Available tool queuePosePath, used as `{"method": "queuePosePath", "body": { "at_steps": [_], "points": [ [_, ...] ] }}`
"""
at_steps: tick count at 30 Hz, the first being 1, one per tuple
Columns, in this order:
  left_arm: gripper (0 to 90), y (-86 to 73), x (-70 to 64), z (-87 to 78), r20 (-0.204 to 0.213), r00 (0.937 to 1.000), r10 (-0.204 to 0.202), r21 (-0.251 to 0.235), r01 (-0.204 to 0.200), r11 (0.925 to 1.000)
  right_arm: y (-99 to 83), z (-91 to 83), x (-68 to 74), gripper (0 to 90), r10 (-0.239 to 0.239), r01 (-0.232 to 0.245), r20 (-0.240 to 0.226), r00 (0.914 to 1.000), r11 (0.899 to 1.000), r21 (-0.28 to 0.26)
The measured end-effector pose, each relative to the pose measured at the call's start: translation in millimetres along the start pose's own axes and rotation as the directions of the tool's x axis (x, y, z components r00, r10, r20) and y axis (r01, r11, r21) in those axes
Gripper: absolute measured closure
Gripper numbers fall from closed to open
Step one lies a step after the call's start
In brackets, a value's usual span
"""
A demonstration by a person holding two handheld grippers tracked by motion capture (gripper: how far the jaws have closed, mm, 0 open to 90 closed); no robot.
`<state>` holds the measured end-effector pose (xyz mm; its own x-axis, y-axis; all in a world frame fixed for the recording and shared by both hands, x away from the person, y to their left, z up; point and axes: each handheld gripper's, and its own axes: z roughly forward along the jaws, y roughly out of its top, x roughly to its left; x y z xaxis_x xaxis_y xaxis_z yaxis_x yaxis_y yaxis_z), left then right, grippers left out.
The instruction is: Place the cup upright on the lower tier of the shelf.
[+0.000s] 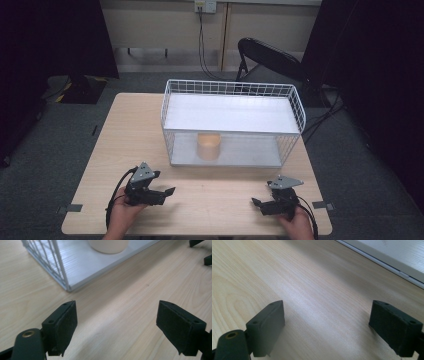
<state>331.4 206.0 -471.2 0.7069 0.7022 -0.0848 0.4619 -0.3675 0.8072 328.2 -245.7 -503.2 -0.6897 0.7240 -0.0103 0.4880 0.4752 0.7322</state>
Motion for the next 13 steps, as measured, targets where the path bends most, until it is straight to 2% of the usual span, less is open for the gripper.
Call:
{"method": "queuePosePath", "body": {
  "at_steps": [5, 8, 13],
  "points": [
    [16.5, -5.1, 1.3, 0.1, -0.002, 1.0, -0.004, 0.009, 0.004, 1.0, 0.0, 0.0, 0.0, 12.2, 0.0, 0.0, 0.0, 1.0, 1.0, 0.0],
    [16.5, -3.4, -1.3, 1.8, -0.002, 0.9997, 0.024, 0.021, -0.024, 0.9995, 0.0, 0.0, 0.0, 12.2, 0.0, 0.0, 0.0, 1.0, 1.0, 0.0],
    [16.5, -3.3, -3.3, 6.1, 0.007, 0.9996, 0.027, 0.034, -0.028, 0.999, 0.0, 0.0, 0.0, 12.2, 0.0, 0.0, 0.0, 1.0, 1.0, 0.0]
  ]
}}
